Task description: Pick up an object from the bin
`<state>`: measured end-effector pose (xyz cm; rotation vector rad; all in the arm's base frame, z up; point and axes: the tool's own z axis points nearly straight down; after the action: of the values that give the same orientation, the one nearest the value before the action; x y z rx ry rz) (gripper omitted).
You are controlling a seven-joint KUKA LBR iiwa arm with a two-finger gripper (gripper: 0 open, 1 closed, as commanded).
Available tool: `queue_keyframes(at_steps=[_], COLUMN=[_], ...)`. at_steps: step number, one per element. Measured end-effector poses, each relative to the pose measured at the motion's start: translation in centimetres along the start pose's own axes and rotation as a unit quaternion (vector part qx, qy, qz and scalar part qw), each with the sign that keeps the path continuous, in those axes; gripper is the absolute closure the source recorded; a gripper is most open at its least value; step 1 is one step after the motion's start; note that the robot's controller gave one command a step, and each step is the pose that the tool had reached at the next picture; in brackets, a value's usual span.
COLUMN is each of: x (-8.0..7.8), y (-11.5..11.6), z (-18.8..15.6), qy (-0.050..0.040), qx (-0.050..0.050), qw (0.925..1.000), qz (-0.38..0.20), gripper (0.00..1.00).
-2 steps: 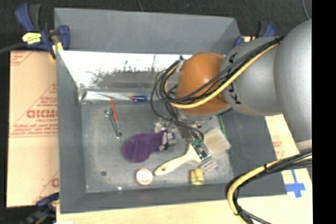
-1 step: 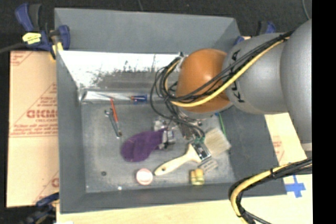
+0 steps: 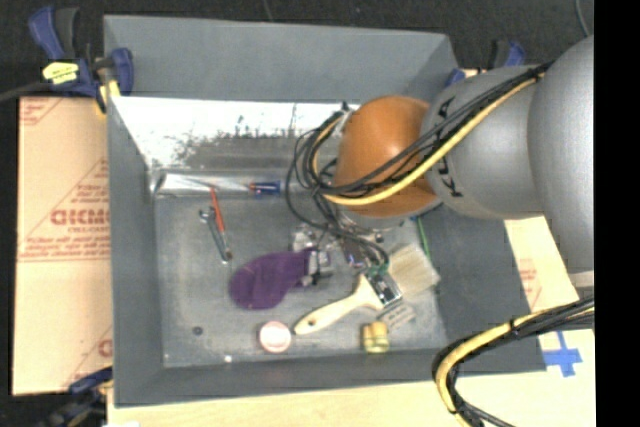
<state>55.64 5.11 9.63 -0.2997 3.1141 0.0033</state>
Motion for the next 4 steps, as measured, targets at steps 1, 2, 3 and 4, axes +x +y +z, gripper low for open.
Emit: queue_keyframes(at_steps=[1,2,3,4], x=[-0.2,-0.4,0.1,0.2], y=[1.1,1.7,2.6,2.9], z=[-0.4,-0.6,0.9,1.7], qy=[-0.0029,-0.0035,-0.0044,-0.0038], qx=[0.0,-0.001,-0.001,-0.001], qw=[1.0,1.0,1.0,1.0], qz=[0.0,0.001,-0.009,-0.008], gripper=[1.0,1.0,1.0,1.0])
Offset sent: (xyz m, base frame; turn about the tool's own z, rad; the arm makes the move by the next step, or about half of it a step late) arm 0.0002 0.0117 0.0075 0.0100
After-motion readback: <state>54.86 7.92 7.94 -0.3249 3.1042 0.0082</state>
